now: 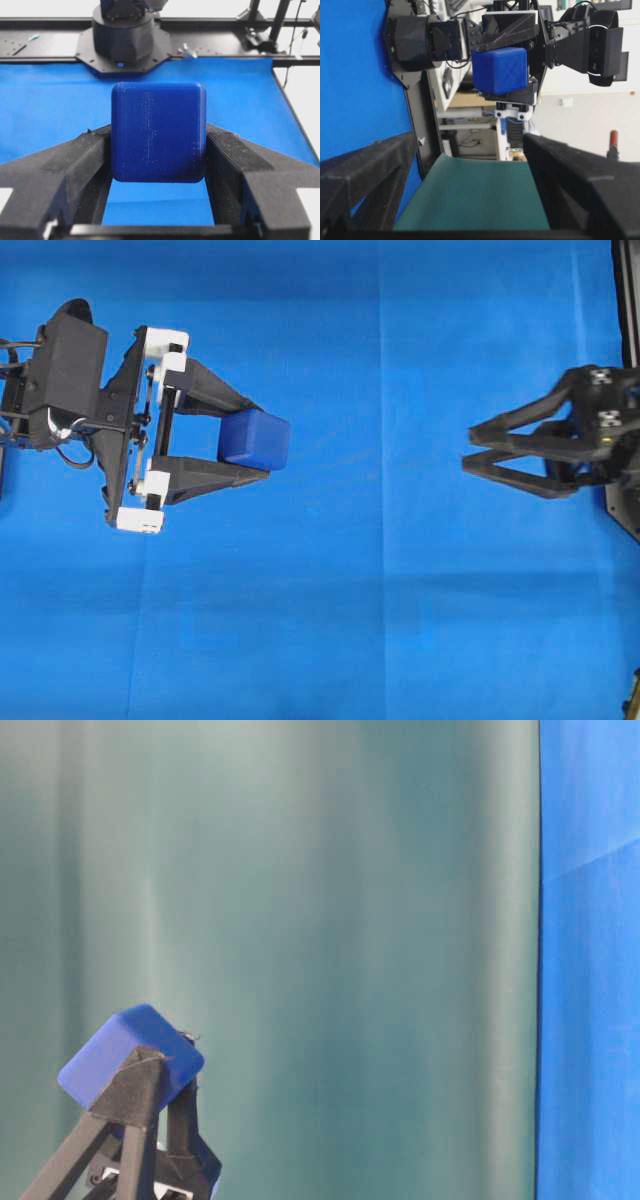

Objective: Handover the blue block to the right arm after grasping it with the left arm, then place it in the designated position.
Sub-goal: 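Hold the cube raised in the left gripper while the right gripper rotates, then reach the right gripper over the cube held by the left gripper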

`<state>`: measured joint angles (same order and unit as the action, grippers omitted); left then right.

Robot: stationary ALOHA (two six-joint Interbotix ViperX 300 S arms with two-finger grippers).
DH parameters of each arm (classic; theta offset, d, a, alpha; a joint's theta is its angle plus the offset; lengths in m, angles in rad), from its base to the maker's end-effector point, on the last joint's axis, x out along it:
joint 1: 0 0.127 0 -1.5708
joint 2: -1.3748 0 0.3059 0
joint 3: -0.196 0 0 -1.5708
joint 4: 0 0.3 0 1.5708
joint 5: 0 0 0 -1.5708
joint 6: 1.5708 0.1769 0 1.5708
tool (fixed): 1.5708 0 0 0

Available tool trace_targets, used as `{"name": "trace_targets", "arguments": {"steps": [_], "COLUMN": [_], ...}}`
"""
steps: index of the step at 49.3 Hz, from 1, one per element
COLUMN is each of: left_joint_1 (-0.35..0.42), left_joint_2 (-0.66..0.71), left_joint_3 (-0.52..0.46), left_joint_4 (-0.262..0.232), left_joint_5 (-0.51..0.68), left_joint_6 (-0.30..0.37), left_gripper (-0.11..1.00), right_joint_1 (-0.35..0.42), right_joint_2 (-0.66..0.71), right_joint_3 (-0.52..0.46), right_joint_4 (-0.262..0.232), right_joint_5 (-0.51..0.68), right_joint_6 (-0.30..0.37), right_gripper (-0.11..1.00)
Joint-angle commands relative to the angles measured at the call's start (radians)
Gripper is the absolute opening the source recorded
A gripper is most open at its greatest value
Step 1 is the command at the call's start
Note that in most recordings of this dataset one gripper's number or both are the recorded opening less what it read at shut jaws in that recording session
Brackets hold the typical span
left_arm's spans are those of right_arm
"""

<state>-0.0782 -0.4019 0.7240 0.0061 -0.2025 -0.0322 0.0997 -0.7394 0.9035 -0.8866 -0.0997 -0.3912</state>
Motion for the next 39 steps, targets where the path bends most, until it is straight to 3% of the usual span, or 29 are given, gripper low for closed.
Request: {"name": "trace_targets", "arguments": {"steps": [1,39], "left_joint_1": [-0.003,-0.018], "left_joint_2": [-0.018,-0.018], "left_joint_3": [-0.009,-0.008], "left_joint_4": [-0.002,0.0], "left_joint_5": [-0.003,-0.002], "left_joint_6": [0.0,0.0], "left_gripper": [0.46,0.46], "right_joint_1": [0.0,-0.017], "right_joint_2": [0.044,0.44], "right_joint_3": [-0.063,-0.413], "right_joint_4": [0.0,-0.003], "right_joint_5": [0.0,0.014], "right_joint_6": [0.003,-0.002], "right_gripper": [0.92,0.92]}}
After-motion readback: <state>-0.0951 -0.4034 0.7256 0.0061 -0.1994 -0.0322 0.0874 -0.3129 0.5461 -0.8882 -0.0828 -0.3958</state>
